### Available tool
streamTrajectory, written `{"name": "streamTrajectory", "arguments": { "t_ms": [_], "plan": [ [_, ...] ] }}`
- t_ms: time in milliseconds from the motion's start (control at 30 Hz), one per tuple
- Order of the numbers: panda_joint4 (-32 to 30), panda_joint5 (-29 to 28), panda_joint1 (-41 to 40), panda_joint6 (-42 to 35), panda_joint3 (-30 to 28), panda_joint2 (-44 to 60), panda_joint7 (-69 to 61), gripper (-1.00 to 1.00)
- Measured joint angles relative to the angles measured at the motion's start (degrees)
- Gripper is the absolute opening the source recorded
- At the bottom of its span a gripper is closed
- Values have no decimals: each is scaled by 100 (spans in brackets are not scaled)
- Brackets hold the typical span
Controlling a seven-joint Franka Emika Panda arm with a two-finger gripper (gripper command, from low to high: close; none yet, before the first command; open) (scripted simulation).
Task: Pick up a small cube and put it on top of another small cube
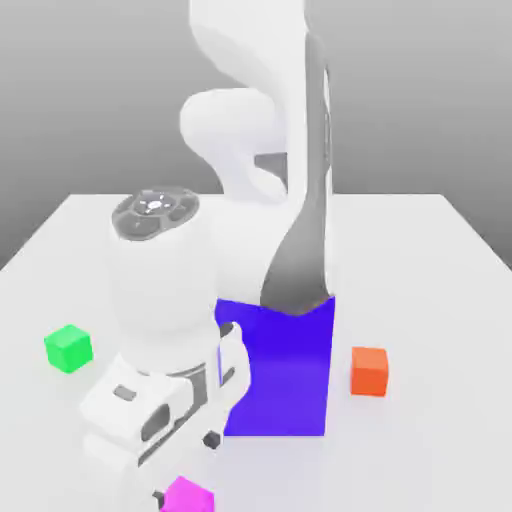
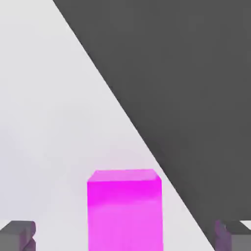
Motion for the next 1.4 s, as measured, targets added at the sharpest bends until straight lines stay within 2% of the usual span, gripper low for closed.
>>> {"name": "streamTrajectory", "arguments": {
  "t_ms": [33,67,300,467,800,1033,1233,1400],
  "plan": [
    [49,110,-105,156,129,209,-92,0],
    [91,207,-196,285,239,383,-169,-100],
    [96,215,-206,289,251,406,-180,-100],
    [-165,-323,71,-321,-244,-460,114,-100],
    [-1224,-1027,-892,-513,-1252,-1598,-1313,-100],
    [-2039,-1937,-1768,-436,-1954,-2502,-2091,-100],
    [-2754,-3065,-2609,-331,-2229,-3385,-2512,-100],
    [-2859,-3237,-2752,-191,-2294,-3504,-2603,-100]
  ]
}}
